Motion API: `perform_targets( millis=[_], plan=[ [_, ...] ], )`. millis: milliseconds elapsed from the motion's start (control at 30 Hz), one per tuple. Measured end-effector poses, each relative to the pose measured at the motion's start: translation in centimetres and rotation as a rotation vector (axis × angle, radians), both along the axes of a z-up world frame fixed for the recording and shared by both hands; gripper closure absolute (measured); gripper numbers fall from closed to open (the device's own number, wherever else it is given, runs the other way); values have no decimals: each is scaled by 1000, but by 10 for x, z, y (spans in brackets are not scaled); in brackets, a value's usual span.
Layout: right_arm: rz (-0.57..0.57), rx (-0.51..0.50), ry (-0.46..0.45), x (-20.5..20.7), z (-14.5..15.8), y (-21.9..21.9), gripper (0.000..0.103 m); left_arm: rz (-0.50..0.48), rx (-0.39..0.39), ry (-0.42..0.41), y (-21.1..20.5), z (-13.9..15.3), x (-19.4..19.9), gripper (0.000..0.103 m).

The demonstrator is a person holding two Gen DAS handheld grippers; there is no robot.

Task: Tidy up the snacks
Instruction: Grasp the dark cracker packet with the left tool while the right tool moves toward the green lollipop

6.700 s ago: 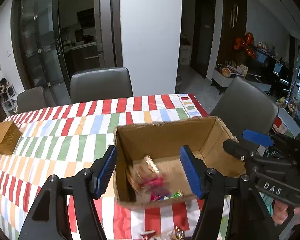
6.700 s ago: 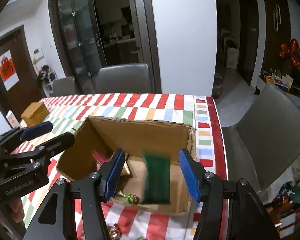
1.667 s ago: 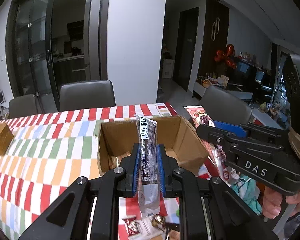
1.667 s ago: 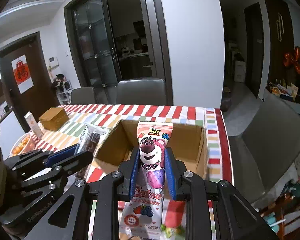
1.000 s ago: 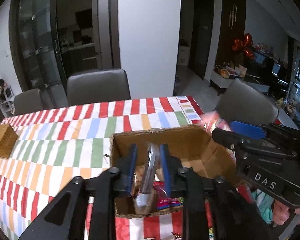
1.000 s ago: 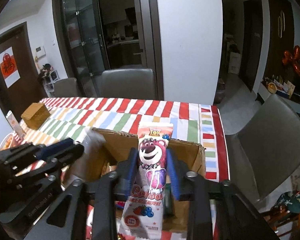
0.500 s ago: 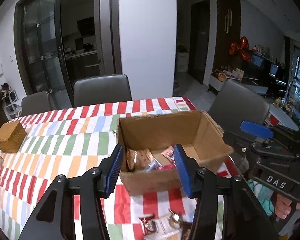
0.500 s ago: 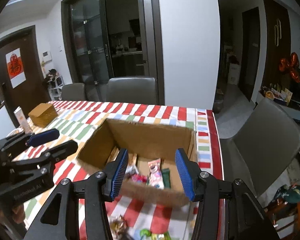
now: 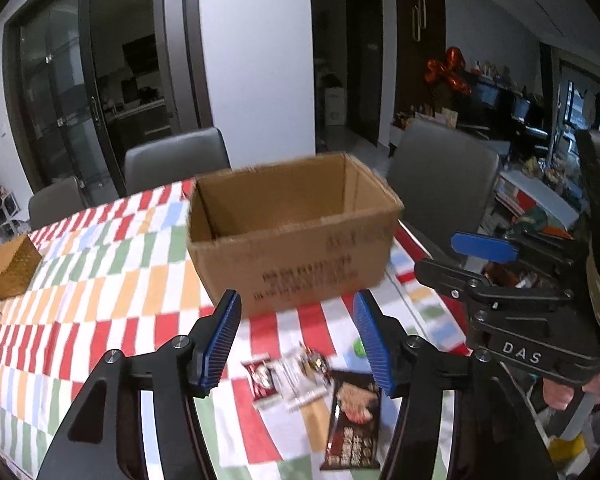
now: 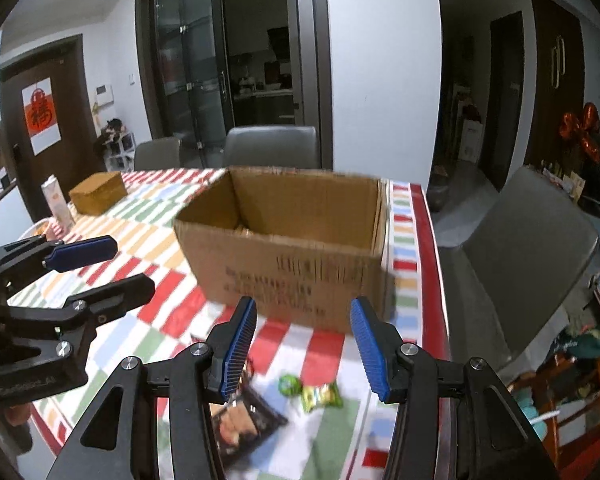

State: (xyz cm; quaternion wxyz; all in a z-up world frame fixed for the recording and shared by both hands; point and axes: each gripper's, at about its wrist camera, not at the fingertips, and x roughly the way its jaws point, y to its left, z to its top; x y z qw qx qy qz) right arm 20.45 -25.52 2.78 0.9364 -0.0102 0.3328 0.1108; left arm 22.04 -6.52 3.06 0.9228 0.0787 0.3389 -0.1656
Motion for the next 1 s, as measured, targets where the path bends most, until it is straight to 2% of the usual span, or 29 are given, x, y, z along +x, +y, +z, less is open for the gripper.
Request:
perform_targets(
  millis=[433,700,1000],
  plan=[
    [20,-16,158,-23,-60,-4,53,-72,11,207,-11,-72,-21,42],
    [4,-23,244,-29,-94,-10,53,-100,34,333,-21,-111,-17,42],
    [-12,-28,317,-31,-119,-15,53,-110,59,422,-32,-147,-7,42]
  ],
)
